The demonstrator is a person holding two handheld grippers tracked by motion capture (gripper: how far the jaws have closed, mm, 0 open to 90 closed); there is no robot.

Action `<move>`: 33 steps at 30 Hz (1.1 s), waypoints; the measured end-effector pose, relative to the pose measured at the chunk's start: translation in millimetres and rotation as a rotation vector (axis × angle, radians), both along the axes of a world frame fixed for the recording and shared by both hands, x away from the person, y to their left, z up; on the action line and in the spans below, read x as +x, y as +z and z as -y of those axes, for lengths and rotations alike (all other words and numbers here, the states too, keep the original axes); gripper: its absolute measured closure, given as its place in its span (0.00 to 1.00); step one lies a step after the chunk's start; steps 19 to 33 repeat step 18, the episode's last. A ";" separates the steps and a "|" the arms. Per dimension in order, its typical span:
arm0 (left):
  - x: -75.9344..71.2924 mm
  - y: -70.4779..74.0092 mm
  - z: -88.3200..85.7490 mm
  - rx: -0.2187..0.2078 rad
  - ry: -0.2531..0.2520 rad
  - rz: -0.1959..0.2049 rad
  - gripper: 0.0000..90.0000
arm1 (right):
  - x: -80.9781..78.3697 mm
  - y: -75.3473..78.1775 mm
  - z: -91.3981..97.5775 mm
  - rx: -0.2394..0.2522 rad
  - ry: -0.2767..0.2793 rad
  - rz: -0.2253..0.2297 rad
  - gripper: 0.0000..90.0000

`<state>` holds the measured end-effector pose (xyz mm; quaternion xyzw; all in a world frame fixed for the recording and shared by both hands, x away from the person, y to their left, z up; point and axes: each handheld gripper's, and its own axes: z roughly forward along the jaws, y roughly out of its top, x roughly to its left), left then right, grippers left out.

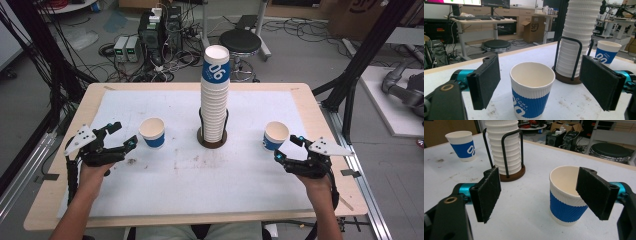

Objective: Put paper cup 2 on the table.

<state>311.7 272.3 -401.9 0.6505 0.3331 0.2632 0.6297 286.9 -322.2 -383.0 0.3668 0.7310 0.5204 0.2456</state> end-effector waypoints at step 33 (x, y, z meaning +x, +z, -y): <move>0.8 -1.2 -4.0 -0.003 0.023 0.006 0.19 | 4.5 -1.1 2.4 0.008 0.003 -0.003 0.23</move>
